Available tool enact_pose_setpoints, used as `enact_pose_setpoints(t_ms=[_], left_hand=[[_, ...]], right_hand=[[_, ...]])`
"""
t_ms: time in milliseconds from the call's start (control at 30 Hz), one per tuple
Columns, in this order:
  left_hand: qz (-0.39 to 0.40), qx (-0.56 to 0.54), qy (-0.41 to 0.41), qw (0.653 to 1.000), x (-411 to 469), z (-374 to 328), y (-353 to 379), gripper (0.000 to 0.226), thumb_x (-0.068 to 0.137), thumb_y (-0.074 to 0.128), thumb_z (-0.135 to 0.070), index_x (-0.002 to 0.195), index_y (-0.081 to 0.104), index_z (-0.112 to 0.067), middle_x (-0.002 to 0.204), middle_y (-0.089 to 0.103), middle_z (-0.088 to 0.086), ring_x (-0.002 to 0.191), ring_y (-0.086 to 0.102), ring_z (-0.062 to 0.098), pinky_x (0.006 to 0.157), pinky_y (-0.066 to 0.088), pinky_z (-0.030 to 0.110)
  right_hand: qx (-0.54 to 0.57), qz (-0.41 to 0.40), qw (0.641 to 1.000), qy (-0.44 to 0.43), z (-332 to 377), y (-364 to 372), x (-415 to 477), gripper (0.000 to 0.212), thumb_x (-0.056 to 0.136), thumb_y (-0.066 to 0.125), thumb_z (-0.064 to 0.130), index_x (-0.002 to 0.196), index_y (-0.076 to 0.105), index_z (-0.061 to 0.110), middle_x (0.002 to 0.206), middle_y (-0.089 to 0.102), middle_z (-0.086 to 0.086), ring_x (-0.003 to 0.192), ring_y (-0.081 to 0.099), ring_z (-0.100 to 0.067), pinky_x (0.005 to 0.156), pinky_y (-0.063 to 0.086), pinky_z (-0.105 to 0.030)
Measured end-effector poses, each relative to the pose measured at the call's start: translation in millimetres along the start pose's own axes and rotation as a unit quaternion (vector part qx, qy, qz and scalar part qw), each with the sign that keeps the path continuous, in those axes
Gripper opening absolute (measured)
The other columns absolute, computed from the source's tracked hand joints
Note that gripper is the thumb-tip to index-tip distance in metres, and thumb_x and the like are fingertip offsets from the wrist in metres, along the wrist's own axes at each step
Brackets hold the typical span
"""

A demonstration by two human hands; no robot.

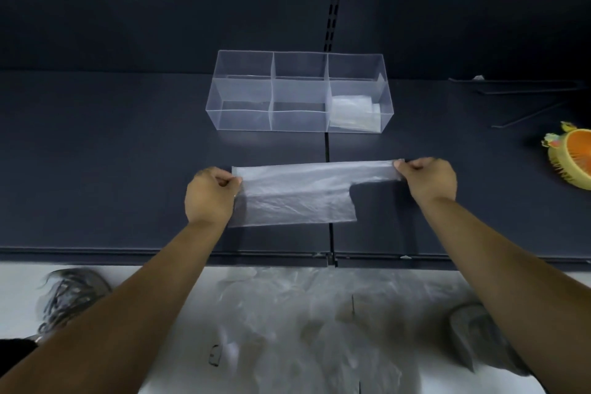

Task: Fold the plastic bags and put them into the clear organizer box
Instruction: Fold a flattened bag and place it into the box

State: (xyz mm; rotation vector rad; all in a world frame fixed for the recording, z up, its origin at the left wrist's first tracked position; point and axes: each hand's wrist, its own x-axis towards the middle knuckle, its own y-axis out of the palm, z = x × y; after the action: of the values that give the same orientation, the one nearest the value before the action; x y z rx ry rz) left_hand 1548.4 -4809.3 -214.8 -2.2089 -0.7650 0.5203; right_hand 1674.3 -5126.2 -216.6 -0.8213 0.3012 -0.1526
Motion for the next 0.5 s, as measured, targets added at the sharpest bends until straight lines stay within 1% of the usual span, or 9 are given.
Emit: enact_pose_setpoints(t_ms=[100, 167, 200, 267, 300, 367, 400, 433, 500], left_hand=[[-0.094, 0.078, 0.182, 0.976, -15.0, -2.4, 4.6, 0.013, 0.087, 0.064, -0.008, 0.1, 0.065, -0.006, 0.11, 0.056, 0.016, 0.095, 0.054, 0.032, 0.083, 0.046, 0.041], [-0.049, 0.126, 0.306, 0.942, -23.3, -0.4, 13.8, 0.026, 0.088, 0.06, -0.002, 0.114, 0.064, -0.002, 0.122, 0.057, 0.021, 0.108, 0.055, 0.038, 0.097, 0.043, 0.046], [-0.001, 0.156, 0.331, 0.931, -26.4, 2.8, 18.5, 0.033, 0.093, 0.056, -0.009, 0.126, 0.058, -0.002, 0.133, 0.053, 0.02, 0.122, 0.05, 0.038, 0.106, 0.036, 0.046], [0.081, 0.24, 0.314, 0.915, -31.4, 11.7, 25.1, 0.054, 0.102, 0.033, -0.035, 0.148, 0.03, -0.008, 0.156, 0.028, 0.011, 0.145, 0.022, 0.027, 0.12, 0.01, 0.04], [0.097, 0.279, 0.3, 0.907, -32.7, 17.5, 27.5, 0.063, 0.101, 0.018, -0.047, 0.153, 0.016, -0.012, 0.161, 0.013, 0.005, 0.148, 0.008, 0.022, 0.121, 0.0, 0.037], [0.098, 0.315, 0.291, 0.898, -34.0, 25.6, 31.3, 0.075, 0.092, -0.005, -0.061, 0.153, 0.0, -0.017, 0.16, -0.006, -0.001, 0.148, -0.005, 0.017, 0.12, -0.007, 0.037], [0.098, 0.321, 0.291, 0.896, -34.0, 26.8, 32.9, 0.079, 0.088, -0.011, -0.063, 0.152, -0.004, -0.017, 0.158, -0.011, -0.002, 0.148, -0.007, 0.016, 0.119, -0.008, 0.037], [0.102, 0.328, 0.29, 0.893, -34.1, 26.8, 33.8, 0.081, 0.085, -0.016, -0.063, 0.151, -0.008, -0.018, 0.156, -0.015, -0.003, 0.147, -0.01, 0.016, 0.119, -0.01, 0.036], [0.109, 0.341, 0.286, 0.889, -33.9, 26.1, 33.3, 0.077, 0.084, -0.018, -0.059, 0.148, -0.017, -0.018, 0.156, -0.019, -0.002, 0.146, -0.017, 0.016, 0.118, -0.012, 0.037]], right_hand=[[-0.015, 0.0, 1.0, 0.003, 2.4, 1.4, -0.9, 0.033, 0.085, 0.066, 0.038, 0.066, 0.067, 0.012, 0.065, 0.062, -0.004, 0.066, 0.058, -0.022, 0.059, 0.042, -0.027], [-0.032, 0.007, 0.999, 0.004, 4.1, 0.1, -2.7, 0.034, 0.086, 0.065, 0.038, 0.068, 0.069, 0.009, 0.065, 0.063, -0.006, 0.068, 0.06, -0.026, 0.057, 0.041, -0.027], [-0.038, 0.005, 0.999, 0.007, 6.8, -0.6, -5.0, 0.032, 0.086, 0.065, 0.036, 0.072, 0.07, 0.008, 0.07, 0.066, -0.009, 0.07, 0.061, -0.027, 0.058, 0.044, -0.029], [-0.065, -0.045, 0.997, 0.005, 15.1, 0.6, -13.6, 0.025, 0.086, 0.066, 0.029, 0.087, 0.069, 0.005, 0.093, 0.067, -0.016, 0.083, 0.061, -0.034, 0.071, 0.049, -0.037], [-0.093, -0.088, 0.992, -0.016, 21.0, 3.4, -21.4, 0.02, 0.085, 0.065, 0.023, 0.096, 0.067, 0.006, 0.104, 0.063, -0.018, 0.093, 0.059, -0.037, 0.079, 0.047, -0.041], [-0.1, -0.145, 0.977, -0.118, 38.8, 19.3, -48.0, 0.023, 0.082, 0.061, 0.009, 0.105, 0.063, 0.009, 0.111, 0.055, -0.017, 0.101, 0.054, -0.037, 0.086, 0.041, -0.042], [-0.07, -0.122, 0.973, -0.185, 49.8, 32.8, -66.9, 0.027, 0.081, 0.058, 0.003, 0.107, 0.063, 0.009, 0.113, 0.054, -0.016, 0.103, 0.054, -0.034, 0.089, 0.041, -0.041], [-0.031, -0.057, 0.967, -0.246, 61.1, 49.1, -88.2, 0.031, 0.083, 0.054, -0.001, 0.112, 0.062, 0.008, 0.117, 0.054, -0.014, 0.108, 0.053, -0.031, 0.095, 0.041, -0.036], [-0.007, 0.113, 0.939, -0.326, 79.1, 84.3, -127.2, 0.038, 0.092, 0.048, 0.002, 0.13, 0.053, 0.006, 0.136, 0.048, -0.012, 0.128, 0.043, -0.024, 0.112, 0.029, -0.029]])
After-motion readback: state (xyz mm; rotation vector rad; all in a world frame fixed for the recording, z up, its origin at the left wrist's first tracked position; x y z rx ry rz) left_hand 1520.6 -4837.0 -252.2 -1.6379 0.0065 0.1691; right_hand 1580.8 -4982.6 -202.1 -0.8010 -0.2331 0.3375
